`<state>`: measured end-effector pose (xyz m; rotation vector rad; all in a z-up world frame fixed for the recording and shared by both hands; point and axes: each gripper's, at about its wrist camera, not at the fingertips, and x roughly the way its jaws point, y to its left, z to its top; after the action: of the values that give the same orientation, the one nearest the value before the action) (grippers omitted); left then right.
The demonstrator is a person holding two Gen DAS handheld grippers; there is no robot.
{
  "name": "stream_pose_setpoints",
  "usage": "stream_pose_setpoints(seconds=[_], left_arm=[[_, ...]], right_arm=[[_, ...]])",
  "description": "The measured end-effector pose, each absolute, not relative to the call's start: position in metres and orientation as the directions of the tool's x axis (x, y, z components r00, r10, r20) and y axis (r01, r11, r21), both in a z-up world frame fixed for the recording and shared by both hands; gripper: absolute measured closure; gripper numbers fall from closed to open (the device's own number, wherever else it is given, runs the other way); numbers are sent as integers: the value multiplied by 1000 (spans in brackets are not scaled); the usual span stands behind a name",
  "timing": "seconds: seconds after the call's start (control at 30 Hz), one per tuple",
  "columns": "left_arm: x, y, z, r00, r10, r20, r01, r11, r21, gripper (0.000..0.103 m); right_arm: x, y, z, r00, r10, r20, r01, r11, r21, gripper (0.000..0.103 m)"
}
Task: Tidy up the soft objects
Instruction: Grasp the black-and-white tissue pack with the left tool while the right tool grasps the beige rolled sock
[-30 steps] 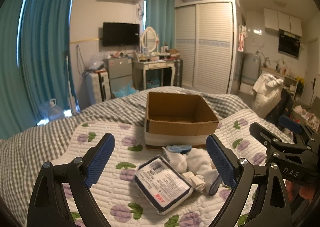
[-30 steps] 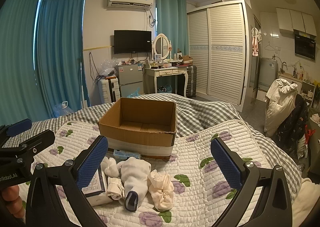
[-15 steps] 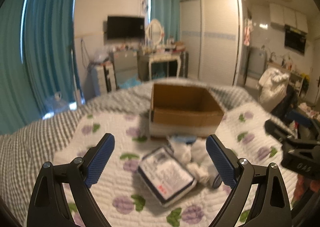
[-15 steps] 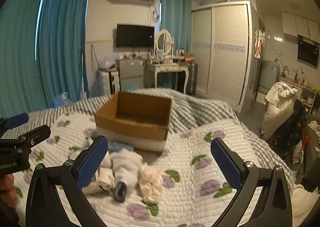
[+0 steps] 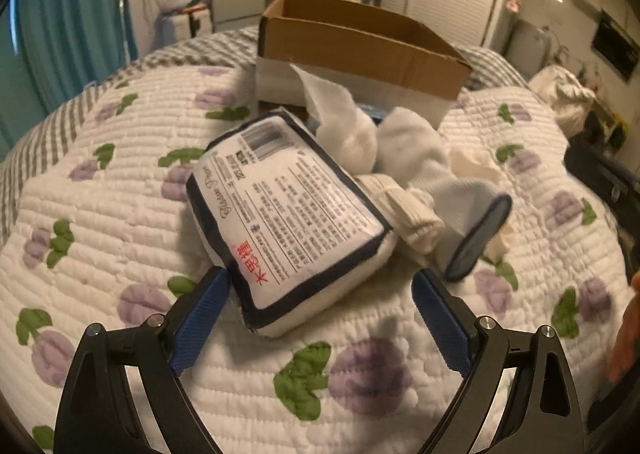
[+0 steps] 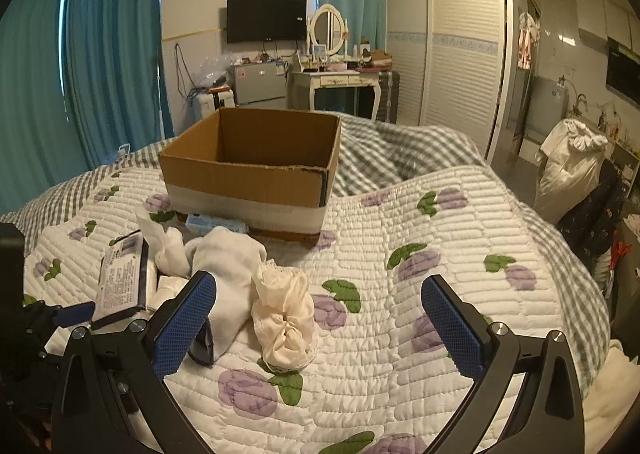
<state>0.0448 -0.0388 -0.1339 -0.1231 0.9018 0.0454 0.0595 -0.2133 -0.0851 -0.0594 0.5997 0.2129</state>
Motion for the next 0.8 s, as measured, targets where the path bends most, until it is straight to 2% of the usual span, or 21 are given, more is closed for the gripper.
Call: stream_pose_setpoints(seconds=[0.13, 0.4, 0.47, 0.53, 0.6, 0.73, 0.8], left_arm=[[53, -33, -137, 615, 26, -788, -156, 984, -90, 8], [63, -9, -152, 585, 3, -811, -221, 963, -156, 8], [69, -7, -157, 576, -21, -817, -212, 962, -174, 8], [73, -5, -160, 579, -26, -815, -216, 959, -184, 8], [75, -6, -160, 585, -25, -810, -212, 960, -182, 8], [80, -7, -162, 590, -21, -807, -200, 965, -171, 10], [83, -7, -164, 587, -29, -809, -195, 965, -177, 12]], right_arm=[[69, -213, -96, 781, 186, -596, -215, 976, 24, 0], [89, -209, -113, 735, 177, -655, -205, 978, 34, 0], [100, -207, -122, 701, 180, -690, -203, 978, 48, 6], [109, -207, -130, 674, 192, -714, -202, 977, 73, 19], [119, -206, -139, 641, 201, -740, -195, 976, 96, 23], [128, -200, -149, 603, 236, -762, -223, 967, 124, 44], [126, -196, -151, 593, 249, -766, -247, 961, 121, 68]])
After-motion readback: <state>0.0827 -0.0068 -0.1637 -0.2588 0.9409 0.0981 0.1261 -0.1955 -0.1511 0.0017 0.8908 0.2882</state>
